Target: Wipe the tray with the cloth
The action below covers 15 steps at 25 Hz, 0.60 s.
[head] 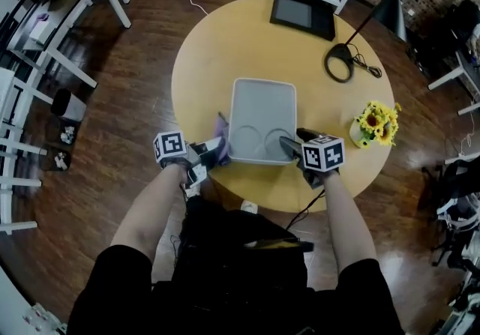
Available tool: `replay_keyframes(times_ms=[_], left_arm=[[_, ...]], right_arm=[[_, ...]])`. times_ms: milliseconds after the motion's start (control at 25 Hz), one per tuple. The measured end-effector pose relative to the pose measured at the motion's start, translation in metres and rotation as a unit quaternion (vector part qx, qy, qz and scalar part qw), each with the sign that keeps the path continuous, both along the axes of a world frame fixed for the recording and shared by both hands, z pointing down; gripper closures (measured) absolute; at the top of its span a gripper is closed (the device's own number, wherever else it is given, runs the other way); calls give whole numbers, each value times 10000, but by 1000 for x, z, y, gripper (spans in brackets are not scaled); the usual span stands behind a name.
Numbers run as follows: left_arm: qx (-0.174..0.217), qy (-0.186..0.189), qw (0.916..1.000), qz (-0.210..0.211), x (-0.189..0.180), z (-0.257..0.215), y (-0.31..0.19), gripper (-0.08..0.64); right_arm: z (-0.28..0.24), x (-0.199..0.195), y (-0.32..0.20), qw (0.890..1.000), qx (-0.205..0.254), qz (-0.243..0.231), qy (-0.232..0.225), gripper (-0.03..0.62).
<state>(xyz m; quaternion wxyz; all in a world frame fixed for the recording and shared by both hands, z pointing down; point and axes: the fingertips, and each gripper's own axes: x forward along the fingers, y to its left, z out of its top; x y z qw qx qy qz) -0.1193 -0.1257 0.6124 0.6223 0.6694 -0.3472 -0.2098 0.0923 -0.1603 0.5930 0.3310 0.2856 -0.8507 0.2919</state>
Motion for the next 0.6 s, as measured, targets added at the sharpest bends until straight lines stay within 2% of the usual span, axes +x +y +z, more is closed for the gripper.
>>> replay_keyframes(times_ms=[80,280,520,600], left_arm=[[53,-28,9997,-232,-2,0,12,489],[56,195,9946,-1016,-8,5,44,489],[14,450,9842,-1710,-10,0,64,488],[4,407,9822,-1836,-13,-1,65,488]], right_arm=[[-1,-3,-1,9999,18,-108,-47,318],[5,-7,6,9974,-176,421,-550,336],[1,-7,15,9929,-225,743,-898,344],[0,-8,20,9890,-296,959,-1083,345]])
